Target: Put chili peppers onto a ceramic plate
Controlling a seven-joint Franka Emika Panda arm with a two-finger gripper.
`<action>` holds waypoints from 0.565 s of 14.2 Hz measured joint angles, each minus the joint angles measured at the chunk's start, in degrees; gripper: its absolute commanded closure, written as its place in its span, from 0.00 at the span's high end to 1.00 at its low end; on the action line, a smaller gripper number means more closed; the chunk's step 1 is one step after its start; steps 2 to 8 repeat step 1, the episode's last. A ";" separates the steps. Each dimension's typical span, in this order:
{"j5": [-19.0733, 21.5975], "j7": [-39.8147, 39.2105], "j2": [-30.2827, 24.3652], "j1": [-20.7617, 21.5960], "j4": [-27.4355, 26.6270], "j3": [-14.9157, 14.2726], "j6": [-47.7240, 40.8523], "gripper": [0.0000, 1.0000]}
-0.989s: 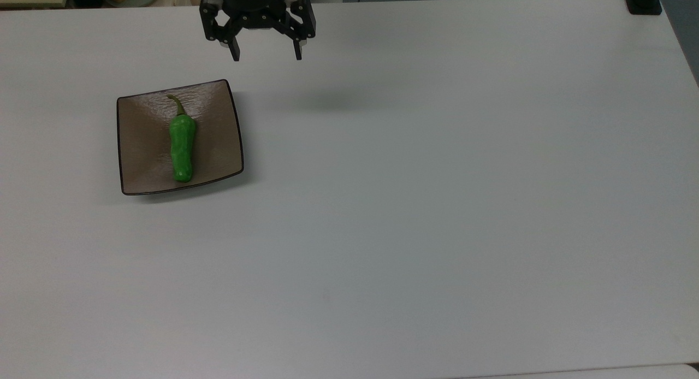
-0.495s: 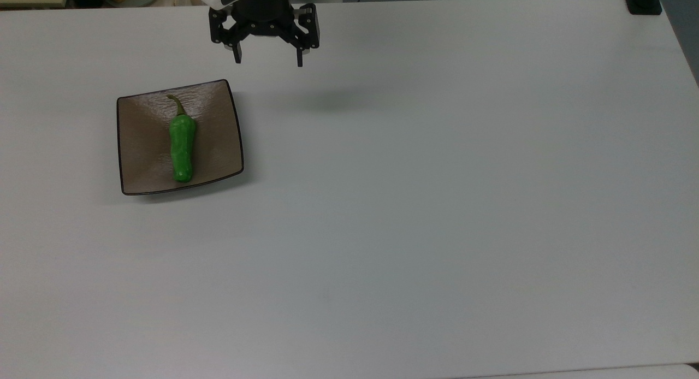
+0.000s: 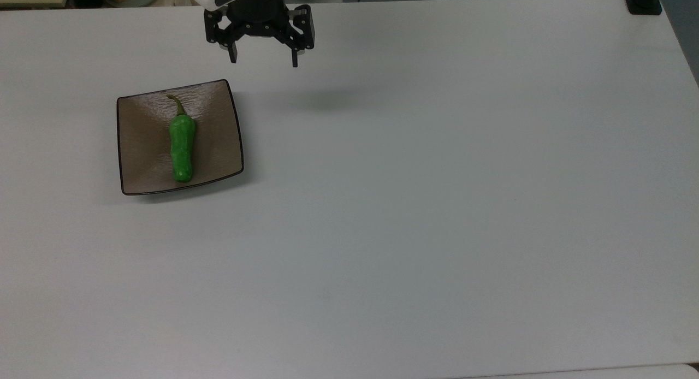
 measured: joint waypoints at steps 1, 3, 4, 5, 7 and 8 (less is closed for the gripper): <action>0.00 0.00 0.00 -0.34 0.00 -0.07 0.00 1.00; 0.00 0.00 0.00 -0.34 0.00 -0.07 0.00 1.00; 0.00 0.00 0.00 -0.34 0.00 -0.07 0.00 1.00; 0.00 0.00 0.00 -0.34 0.00 -0.07 0.00 1.00; 0.00 0.00 0.00 -0.34 0.00 -0.07 0.00 1.00; 0.00 0.00 0.00 -0.34 0.00 -0.07 0.00 1.00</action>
